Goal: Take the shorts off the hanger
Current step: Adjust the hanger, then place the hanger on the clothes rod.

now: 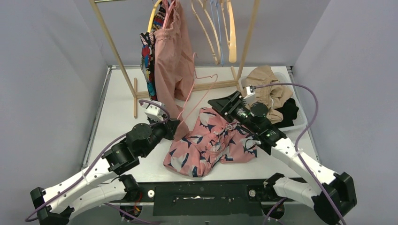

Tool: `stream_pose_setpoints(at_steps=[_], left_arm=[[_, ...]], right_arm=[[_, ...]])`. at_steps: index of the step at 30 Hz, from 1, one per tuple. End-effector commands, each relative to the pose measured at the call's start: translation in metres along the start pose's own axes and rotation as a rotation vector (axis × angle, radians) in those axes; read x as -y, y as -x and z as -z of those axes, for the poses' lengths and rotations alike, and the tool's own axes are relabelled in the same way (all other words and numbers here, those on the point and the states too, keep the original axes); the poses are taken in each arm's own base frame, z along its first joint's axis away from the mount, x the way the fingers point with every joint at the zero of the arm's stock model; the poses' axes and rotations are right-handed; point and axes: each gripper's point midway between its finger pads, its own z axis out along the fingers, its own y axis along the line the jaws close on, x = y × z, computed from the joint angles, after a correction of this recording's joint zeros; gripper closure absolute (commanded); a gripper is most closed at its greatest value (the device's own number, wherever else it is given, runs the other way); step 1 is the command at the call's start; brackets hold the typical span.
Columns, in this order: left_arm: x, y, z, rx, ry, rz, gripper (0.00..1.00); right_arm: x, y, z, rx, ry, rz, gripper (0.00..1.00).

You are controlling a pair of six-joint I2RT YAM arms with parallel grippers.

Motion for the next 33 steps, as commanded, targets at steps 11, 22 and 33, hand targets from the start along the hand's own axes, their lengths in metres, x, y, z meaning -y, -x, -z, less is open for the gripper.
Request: stream_pose_setpoints(at_steps=[11, 22, 33], left_arm=[[0.005, 0.114, 0.002, 0.229, 0.175, -0.091, 1.00], [0.017, 0.176, -0.010, 0.331, 0.315, -0.208, 1.00], [0.038, 0.225, -0.021, 0.447, 0.299, -0.260, 1.00]], right_arm=[[0.001, 0.084, 0.097, 0.467, -0.210, 0.101, 0.37], [0.002, 0.088, 0.103, 0.483, -0.226, 0.110, 0.36], [0.003, 0.088, 0.102, 0.478, -0.234, 0.116, 0.35]])
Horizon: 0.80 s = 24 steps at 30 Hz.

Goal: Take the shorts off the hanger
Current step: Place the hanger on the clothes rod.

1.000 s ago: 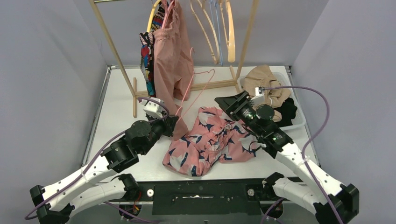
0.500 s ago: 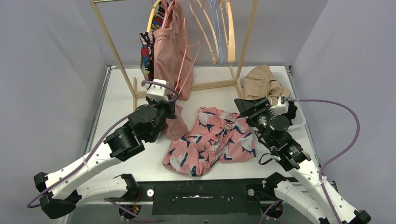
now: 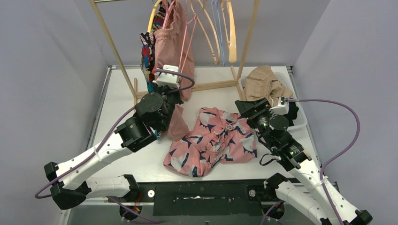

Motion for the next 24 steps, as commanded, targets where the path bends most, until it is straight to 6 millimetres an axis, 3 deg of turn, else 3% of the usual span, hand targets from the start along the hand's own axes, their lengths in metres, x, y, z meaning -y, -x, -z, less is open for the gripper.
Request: stream_pose_setpoints(at_steps=[1, 14, 19, 24], left_arm=[[-0.005, 0.064, -0.007, 0.159, 0.012, 0.083, 1.00], [-0.012, 0.080, -0.060, 0.168, -0.050, 0.148, 1.00], [-0.007, 0.072, -0.077, 0.130, -0.076, 0.163, 1.00], [-0.010, 0.051, -0.088, 0.064, -0.064, 0.167, 1.00]], right_arm=[[-0.017, 0.018, 0.001, 0.060, 0.038, 0.001, 0.35], [-0.017, 0.017, -0.001, 0.054, 0.036, 0.002, 0.35], [-0.017, 0.014, -0.004, 0.044, 0.037, 0.006, 0.35], [-0.017, 0.012, -0.005, 0.034, 0.038, 0.011, 0.35]])
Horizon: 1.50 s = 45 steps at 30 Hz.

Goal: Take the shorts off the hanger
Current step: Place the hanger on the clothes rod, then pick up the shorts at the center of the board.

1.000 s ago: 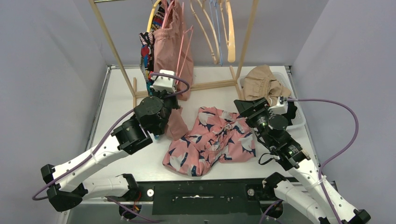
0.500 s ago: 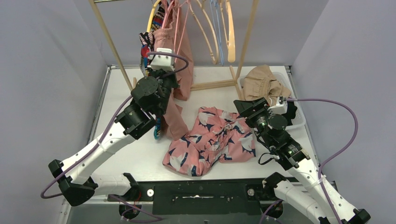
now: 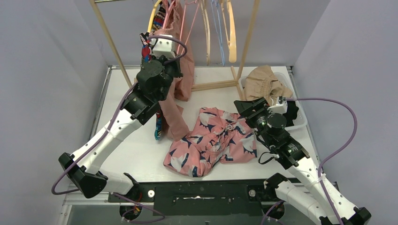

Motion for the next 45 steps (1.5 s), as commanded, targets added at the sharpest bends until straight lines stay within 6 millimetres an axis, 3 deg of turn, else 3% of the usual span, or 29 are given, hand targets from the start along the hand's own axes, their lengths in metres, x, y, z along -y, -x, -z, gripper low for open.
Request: stream_pose_setpoints(at_steps=[1, 6, 11, 19, 23, 27, 32, 39, 41, 45], left_arm=[[0.005, 0.015, -0.002, 0.011, -0.042, 0.058, 1.00], [0.004, 0.004, -0.001, -0.007, -0.044, 0.063, 1.00], [0.015, -0.009, 0.004, -0.068, -0.109, 0.059, 0.68], [0.013, -0.018, 0.031, -0.091, -0.161, 0.111, 0.45], [0.008, -0.032, 0.050, -0.139, -0.185, 0.109, 0.34], [0.000, -0.042, 0.072, -0.141, -0.204, 0.125, 0.24], [0.001, -0.066, 0.107, -0.186, -0.298, 0.131, 0.22], [-0.014, -0.112, 0.155, -0.251, -0.361, 0.118, 0.21], [-0.018, -0.125, 0.164, -0.259, -0.367, 0.118, 0.21], [-0.026, -0.151, 0.177, -0.268, -0.369, 0.118, 0.21]], right_arm=[[-0.024, 0.017, 0.002, 0.045, 0.069, 0.004, 0.35], [-0.022, 0.017, 0.002, 0.048, 0.064, 0.009, 0.35], [-0.021, 0.017, 0.001, 0.052, 0.057, 0.017, 0.35], [-0.002, 0.016, -0.004, 0.037, -0.014, 0.202, 0.25], [0.012, -0.004, -0.007, -0.070, -0.040, 0.313, 0.21], [0.041, -0.036, -0.008, -0.216, -0.113, 0.328, 0.20], [0.074, -0.070, -0.007, -0.341, -0.193, 0.297, 0.18], [0.119, -0.101, -0.001, -0.377, -0.491, 0.416, 0.13], [0.123, -0.102, -0.005, -0.345, -0.540, 0.439, 0.07], [0.121, -0.111, -0.017, -0.337, -0.554, 0.453, 0.05]])
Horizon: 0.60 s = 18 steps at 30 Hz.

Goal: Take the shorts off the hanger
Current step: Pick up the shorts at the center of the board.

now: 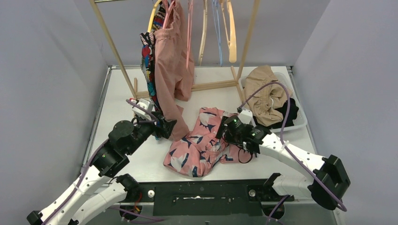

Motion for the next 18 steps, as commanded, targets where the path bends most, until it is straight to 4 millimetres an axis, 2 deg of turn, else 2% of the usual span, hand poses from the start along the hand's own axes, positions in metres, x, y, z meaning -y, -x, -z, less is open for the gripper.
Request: stream_pose_setpoints(at_steps=[1, 5, 11, 13, 15, 18], left_arm=[[0.002, -0.023, 0.008, -0.008, -0.049, 0.000, 0.21], [-0.015, -0.045, 0.010, -0.029, 0.012, -0.017, 0.21], [-0.027, -0.059, 0.015, -0.035, 0.052, -0.040, 0.21], [-0.032, -0.058, 0.017, -0.031, 0.074, -0.054, 0.20], [-0.041, -0.059, 0.019, -0.033, 0.124, -0.061, 0.20], [-0.049, -0.059, 0.021, -0.039, 0.170, -0.059, 0.20]], right_arm=[[-0.015, 0.029, -0.002, 0.115, -0.038, -0.042, 0.05], [-0.023, 0.023, -0.025, 0.072, -0.086, -0.018, 0.02], [-0.030, 0.001, -0.061, 0.007, -0.154, 0.018, 0.02], [-0.028, -0.014, -0.077, -0.036, -0.180, 0.053, 0.01], [-0.017, -0.031, -0.090, -0.079, -0.238, 0.087, 0.01], [0.001, -0.051, -0.100, -0.096, -0.333, 0.148, 0.12]])
